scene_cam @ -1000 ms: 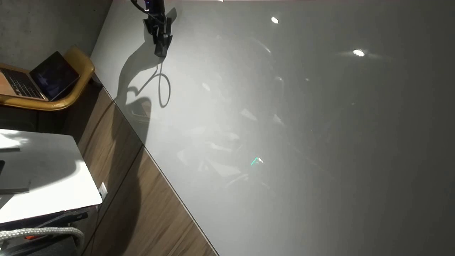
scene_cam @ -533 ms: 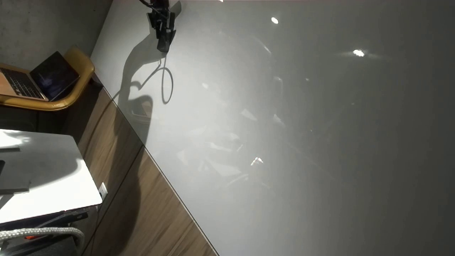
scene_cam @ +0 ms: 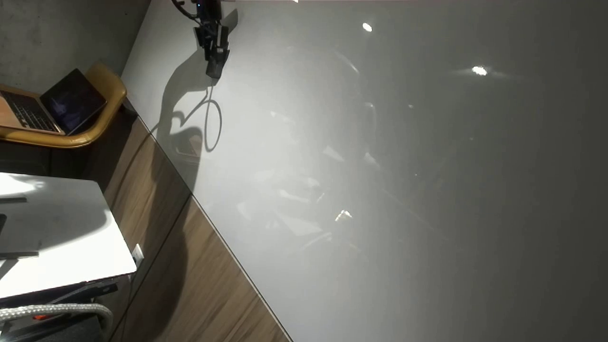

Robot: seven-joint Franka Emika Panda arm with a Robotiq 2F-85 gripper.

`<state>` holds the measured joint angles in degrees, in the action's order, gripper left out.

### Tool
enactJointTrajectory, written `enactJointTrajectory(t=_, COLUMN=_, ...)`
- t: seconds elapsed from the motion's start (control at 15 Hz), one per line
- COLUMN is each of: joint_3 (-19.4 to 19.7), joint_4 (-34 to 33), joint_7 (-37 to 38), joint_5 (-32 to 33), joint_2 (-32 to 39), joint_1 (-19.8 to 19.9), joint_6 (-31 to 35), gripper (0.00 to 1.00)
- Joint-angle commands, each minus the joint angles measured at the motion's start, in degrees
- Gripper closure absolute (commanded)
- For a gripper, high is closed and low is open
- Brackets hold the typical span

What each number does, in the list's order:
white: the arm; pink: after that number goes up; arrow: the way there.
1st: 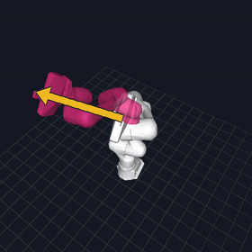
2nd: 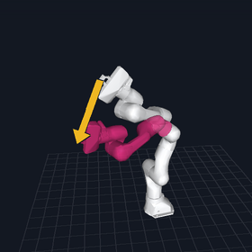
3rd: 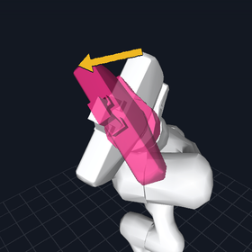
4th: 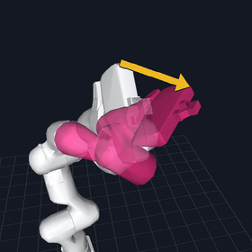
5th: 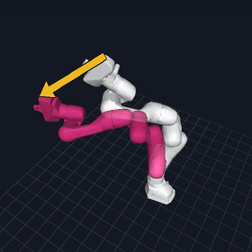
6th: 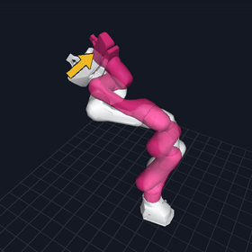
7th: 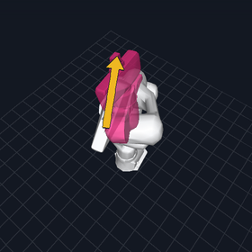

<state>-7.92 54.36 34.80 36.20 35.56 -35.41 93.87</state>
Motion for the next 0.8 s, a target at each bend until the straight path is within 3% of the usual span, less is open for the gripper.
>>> enactJointTrajectory(t=0.0, joint_3=1.77, joint_4=-0.94, joint_7=1.73, joint_5=2.78, joint_2=5.61, joint_1=1.82, joint_6=8.23, gripper=0.73)
enactJointTrajectory(t=0.47, joint_3=2.69, joint_4=4.39, joint_7=3.08, joint_5=4.61, joint_2=6.18, joint_1=3.26, joint_6=9.40, gripper=0.73)
enactJointTrajectory(t=0.73, joint_3=3.44, joint_4=15.46, joint_7=2.87, joint_5=7.29, joint_2=-1.46, joint_1=4.61, joint_6=10.49, gripper=0.73)
